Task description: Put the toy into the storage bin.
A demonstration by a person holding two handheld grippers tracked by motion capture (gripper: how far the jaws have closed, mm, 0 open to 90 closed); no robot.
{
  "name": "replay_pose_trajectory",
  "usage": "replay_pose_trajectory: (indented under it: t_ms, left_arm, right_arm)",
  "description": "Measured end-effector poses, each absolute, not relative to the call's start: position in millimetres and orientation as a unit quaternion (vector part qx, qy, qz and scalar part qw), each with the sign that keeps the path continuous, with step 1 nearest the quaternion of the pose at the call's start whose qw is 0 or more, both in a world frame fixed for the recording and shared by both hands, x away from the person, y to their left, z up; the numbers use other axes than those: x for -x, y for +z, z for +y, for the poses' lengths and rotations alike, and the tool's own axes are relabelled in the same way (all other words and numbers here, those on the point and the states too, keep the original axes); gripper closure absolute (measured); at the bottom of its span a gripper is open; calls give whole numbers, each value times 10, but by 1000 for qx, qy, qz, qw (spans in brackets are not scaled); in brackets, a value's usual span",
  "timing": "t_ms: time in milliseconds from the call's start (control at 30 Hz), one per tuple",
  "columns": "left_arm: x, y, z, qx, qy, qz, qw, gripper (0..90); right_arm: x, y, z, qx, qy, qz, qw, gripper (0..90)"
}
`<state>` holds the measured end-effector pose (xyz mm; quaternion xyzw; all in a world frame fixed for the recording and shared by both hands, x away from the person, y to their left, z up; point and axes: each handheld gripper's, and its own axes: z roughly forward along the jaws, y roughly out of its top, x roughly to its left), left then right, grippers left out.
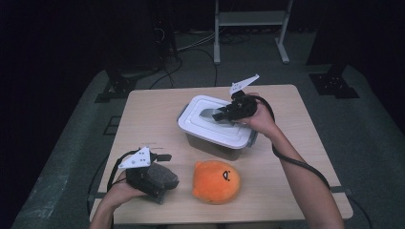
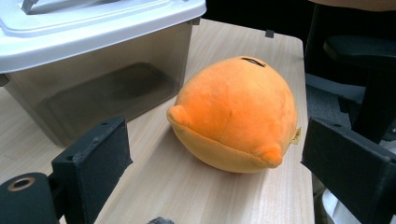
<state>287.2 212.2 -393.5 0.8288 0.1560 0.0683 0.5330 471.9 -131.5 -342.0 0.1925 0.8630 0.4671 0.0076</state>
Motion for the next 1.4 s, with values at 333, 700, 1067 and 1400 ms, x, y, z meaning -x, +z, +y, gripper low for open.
replay_pose_trajectory:
  t_ms: [333,700,1067,1400]
  left_arm:
    - [-2869,-3931,2144,-826,73,158,537,71]
    - [-2865,-3927,2135,-825,74,157,538,71]
    - [-2867,-3919,2149,-823,75,161,539,71]
    - [-2881,-3938,2146,-827,77,168,532,38]
  right_arm:
    - [-4619,-3193,-1462,-189,483,855,20,667]
    - [-4348,-3044,-1866,-199,486,850,33,667]
    - [-3947,-2987,-2489,-221,497,838,49,666]
    - [-3581,-3073,-3051,-255,497,827,65,666]
